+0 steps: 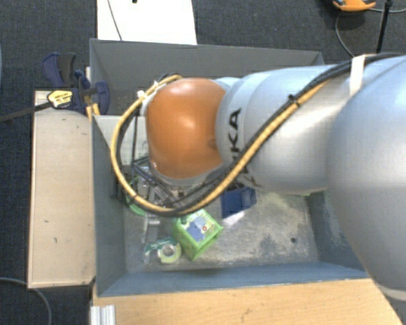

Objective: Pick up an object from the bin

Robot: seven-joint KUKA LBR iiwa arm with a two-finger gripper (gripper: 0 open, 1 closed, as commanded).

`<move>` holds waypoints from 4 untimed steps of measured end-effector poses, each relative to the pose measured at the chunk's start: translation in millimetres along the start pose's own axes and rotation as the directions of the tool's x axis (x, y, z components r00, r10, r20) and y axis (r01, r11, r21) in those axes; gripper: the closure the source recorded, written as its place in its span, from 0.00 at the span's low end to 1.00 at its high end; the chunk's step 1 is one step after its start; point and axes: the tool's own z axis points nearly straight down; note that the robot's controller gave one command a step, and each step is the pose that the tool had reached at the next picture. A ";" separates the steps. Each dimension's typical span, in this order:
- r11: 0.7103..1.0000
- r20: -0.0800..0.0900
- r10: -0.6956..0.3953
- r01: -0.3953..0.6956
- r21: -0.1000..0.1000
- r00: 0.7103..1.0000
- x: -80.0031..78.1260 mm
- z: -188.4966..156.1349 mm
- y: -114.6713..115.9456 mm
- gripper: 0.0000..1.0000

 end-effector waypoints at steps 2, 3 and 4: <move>0.999 0.010 0.039 -0.039 -0.004 0.999 -4.5 53.2 -8.9 0.00; 0.998 0.001 0.056 -0.056 -0.001 0.998 -11.0 80.8 -31.1 0.00; 0.998 0.005 0.057 -0.057 -0.002 0.998 -12.9 76.0 -37.4 0.00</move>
Offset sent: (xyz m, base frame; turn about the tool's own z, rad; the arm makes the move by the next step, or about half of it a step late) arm 0.0032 -0.0175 -0.1113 0.0765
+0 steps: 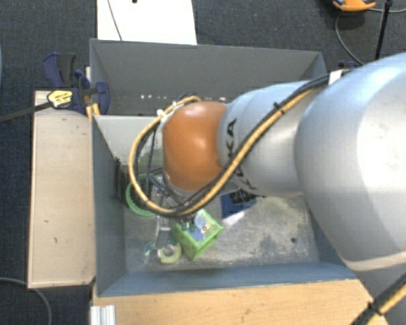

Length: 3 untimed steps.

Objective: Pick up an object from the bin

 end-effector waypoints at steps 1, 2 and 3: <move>0.998 -0.005 -0.068 0.068 0.003 0.998 -7.8 -7.9 -12.9 0.00; 1.000 0.005 -0.010 0.010 -0.002 1.000 -31.4 -8.7 -25.7 0.00; 0.969 -0.001 0.248 -0.248 0.001 0.969 -24.6 3.9 -29.6 0.00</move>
Offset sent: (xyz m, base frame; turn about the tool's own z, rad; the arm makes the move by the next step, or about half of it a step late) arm 0.0436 -0.0493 0.0054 0.2540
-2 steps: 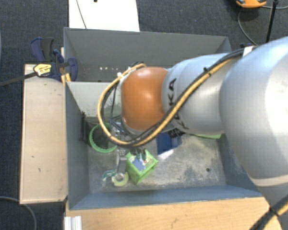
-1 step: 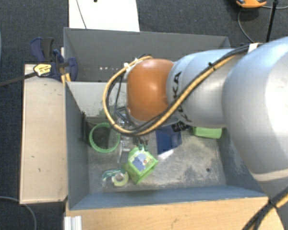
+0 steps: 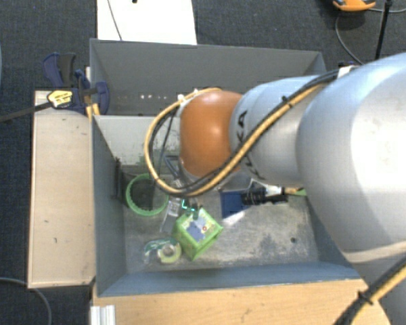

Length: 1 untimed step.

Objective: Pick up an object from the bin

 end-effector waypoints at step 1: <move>1.000 -0.001 -0.009 0.009 0.000 1.000 1.5 2.8 -0.9 0.00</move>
Offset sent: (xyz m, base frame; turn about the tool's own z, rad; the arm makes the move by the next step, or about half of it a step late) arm 0.0136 0.0221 0.0544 0.1513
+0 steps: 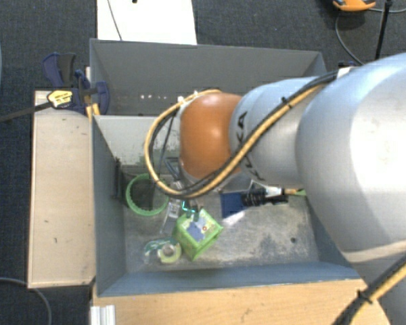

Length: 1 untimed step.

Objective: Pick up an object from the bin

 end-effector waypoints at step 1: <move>0.977 0.000 -0.213 0.213 0.001 0.977 -1.2 -11.9 6.0 0.00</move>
Offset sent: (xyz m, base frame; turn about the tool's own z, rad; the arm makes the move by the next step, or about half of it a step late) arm -0.0158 0.0300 -0.0167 -0.0623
